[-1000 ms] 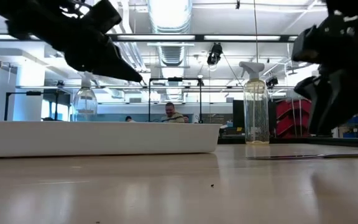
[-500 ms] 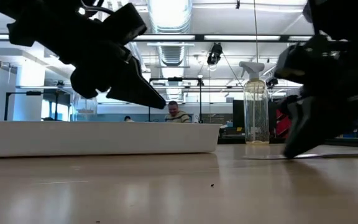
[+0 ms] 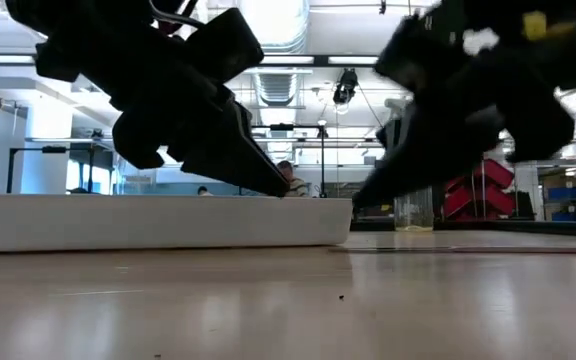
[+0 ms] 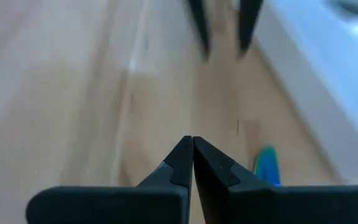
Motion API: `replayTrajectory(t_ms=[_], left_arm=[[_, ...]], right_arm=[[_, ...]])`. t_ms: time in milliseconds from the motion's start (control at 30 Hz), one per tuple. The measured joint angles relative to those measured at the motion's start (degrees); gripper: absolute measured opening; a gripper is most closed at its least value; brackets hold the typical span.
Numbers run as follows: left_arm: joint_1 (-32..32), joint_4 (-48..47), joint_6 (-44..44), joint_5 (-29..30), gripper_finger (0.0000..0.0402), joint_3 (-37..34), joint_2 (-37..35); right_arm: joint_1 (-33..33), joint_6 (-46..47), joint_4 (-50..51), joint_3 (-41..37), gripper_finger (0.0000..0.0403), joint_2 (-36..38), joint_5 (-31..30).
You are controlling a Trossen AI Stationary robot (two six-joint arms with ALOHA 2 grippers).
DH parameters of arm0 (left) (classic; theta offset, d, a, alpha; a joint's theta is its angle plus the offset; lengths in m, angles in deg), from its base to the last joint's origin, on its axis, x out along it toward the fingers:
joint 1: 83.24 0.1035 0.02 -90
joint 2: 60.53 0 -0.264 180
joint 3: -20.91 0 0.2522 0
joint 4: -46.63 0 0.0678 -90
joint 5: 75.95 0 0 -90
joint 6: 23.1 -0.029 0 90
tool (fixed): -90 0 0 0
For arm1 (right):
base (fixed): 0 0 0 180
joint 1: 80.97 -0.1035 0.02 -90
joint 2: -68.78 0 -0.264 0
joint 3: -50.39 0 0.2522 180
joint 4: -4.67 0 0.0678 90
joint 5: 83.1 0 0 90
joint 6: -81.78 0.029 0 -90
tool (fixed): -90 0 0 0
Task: Sort silverware
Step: Put the blue table knife with the other blue table knives on the silverware tray
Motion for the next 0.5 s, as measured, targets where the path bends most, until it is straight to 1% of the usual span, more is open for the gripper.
replayTrajectory(t_ms=[67,133,200,267,333,433,500], left_arm=[[0.0,0.9,0.0,-0.4,0.0077,1.0,1.6],[0.0,0.7,-0.3,-0.4,0.0077,1.9,2.9],[0.0,0.5,-1.0,-0.4,0.0077,3.1,4.1],[0.0,-0.6,-1.6,-0.5,0.0077,4.2,4.7],[-0.1,-4.3,-1.4,-0.4,0.0077,5.6,4.7],[-0.6,-11.4,1.2,-0.4,0.0077,7.5,4.3],[-1.2,-14.3,3.0,-0.4,0.0077,8.3,4.3]], right_arm=[[-0.5,-0.2,2.9,-0.4,0.0,2.4,-3.4],[-0.5,1.7,7.7,-0.7,0.0,4.2,-7.6],[0.1,4.8,11.7,-1.2,0.0,4.7,-10.4],[0.9,7.6,13.5,-1.4,0.0,3.7,-10.7],[1.1,9.3,12.9,-1.4,0.0,1.8,-10.2],[1.2,10.1,9.8,-1.3,0.0,-1.9,-9.9],[1.6,11.0,7.2,-0.5,0.0,-4.1,-10.6]])
